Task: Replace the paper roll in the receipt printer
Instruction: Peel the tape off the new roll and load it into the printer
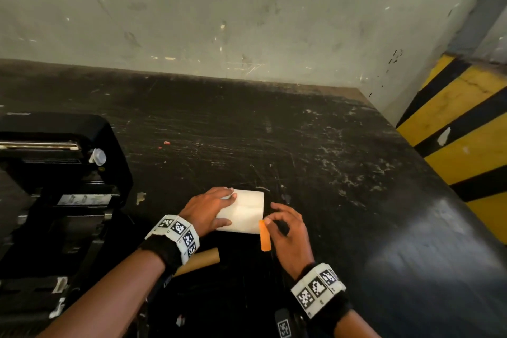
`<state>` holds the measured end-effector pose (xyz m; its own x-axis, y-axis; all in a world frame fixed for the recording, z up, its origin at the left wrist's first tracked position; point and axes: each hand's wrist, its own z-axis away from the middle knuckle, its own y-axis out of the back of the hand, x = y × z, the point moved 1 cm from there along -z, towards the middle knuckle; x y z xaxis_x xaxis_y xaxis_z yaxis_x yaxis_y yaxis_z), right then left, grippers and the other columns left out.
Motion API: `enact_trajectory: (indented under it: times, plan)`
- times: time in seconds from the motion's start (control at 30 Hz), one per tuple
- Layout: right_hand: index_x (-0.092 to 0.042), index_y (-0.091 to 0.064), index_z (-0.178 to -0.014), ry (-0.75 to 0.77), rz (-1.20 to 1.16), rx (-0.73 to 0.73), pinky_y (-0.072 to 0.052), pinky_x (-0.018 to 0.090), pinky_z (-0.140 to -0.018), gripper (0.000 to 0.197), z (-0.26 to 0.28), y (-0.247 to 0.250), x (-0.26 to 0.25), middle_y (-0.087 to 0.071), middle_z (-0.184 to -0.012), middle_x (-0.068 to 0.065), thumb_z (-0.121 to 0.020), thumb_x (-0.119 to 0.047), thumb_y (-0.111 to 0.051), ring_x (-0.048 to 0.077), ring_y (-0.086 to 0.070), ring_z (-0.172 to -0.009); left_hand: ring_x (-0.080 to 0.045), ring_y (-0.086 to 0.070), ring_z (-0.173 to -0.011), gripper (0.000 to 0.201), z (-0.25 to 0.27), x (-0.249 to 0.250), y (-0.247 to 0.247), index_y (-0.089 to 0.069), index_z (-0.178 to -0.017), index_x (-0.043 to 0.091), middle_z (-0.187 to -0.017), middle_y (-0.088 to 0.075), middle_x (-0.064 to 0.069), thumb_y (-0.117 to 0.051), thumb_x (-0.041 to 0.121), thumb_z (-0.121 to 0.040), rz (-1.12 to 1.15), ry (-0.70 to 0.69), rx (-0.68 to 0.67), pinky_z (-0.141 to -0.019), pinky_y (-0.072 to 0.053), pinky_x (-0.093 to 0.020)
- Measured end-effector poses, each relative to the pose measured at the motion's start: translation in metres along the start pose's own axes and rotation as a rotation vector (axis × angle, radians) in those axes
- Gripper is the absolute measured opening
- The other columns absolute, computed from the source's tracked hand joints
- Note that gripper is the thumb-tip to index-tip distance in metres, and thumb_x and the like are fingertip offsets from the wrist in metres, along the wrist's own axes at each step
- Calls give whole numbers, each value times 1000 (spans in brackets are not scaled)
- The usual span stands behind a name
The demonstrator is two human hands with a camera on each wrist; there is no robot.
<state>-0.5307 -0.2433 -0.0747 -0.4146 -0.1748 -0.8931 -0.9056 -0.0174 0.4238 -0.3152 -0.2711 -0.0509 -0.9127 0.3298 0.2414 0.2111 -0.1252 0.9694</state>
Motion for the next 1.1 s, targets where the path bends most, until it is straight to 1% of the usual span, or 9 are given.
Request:
enact_trajectory:
  times: [0.2, 0.33, 0.43, 0.5, 0.7, 0.8, 0.9, 0.97, 1.1]
  plan:
    - [-43, -60, -63, -223, 247, -96, -35, 47, -108, 32, 25, 30, 38, -58, -123, -3, -82, -18, -68, 16, -46, -124, -15, -20, -141, 69, -4, -2, 2, -28, -142, 22, -153, -27, 2, -63, 35, -84, 23, 50, -68, -112, -31, -44]
    - [-47, -52, -60, -248, 356, -137, -31, 43, -109, 37, 42, 32, 49, -59, -125, -4, -80, -22, -71, 15, -45, -126, -15, -20, -141, 69, -3, -3, 0, -29, -142, 23, -153, -27, 3, -64, 35, -83, 32, 70, -67, -110, -33, -48]
    - [-46, -54, -74, -253, 464, -221, -22, 37, -109, 34, 51, 35, 51, -46, -138, -7, -77, -16, -71, 13, -33, -134, -14, -21, -141, 69, -2, -1, 0, -30, -142, 22, -153, -28, 4, -64, 34, -83, 33, 66, -45, -108, -33, -44]
    - [-36, -62, -96, -240, 529, -281, -17, 36, -110, 30, 52, 39, 54, -39, -145, -6, -76, -16, -70, 13, -26, -138, -14, -21, -140, 68, -1, -1, -1, -31, -141, 22, -152, -29, 4, -65, 34, -83, 31, 57, -32, -108, -33, -43]
    - [-32, -49, -128, -264, 619, -427, -10, 43, -116, 62, 53, 48, 57, -25, -154, -6, -72, -35, -75, 16, -15, -143, -13, -23, -140, 68, 1, -2, -3, -34, -140, 21, -152, -31, 4, -67, 33, -82, 22, 32, 5, -112, -32, -40]
    - [-27, -55, -125, -160, 545, -314, -19, 39, -114, 50, 50, 36, 47, -40, -146, -2, -78, -36, -70, 17, -28, -137, -15, -18, -143, 67, 2, 2, -1, -29, -142, 22, -154, -24, 6, -63, 34, -85, -16, 42, -27, -113, -25, -42]
    - [-21, -65, -111, -105, 420, -232, -45, 37, -100, 33, 49, 12, 28, -66, -116, 3, -82, -37, -66, 18, -57, -111, -19, -19, -142, 69, 3, 1, 1, -26, -142, 25, -155, -20, 7, -63, 32, -85, -25, 40, -63, -113, -24, -45]
    - [-20, -66, -108, -214, 371, -323, -51, 35, -92, 40, 51, -7, 21, -72, -104, 5, -79, -47, -65, 18, -65, -99, -19, -26, -140, 71, 4, -2, 1, -26, -142, 25, -155, -21, 7, -66, 28, -83, 1, 36, -66, -113, -28, -43]
    - [-21, -63, -108, -338, 441, -458, -49, 30, -92, 55, 52, -36, 25, -66, -110, 8, -71, -62, -62, 21, -61, -104, -19, -33, -137, 73, 5, -3, -2, -30, -141, 26, -153, -24, 10, -70, 24, -80, 49, 39, -30, -110, -33, -42]
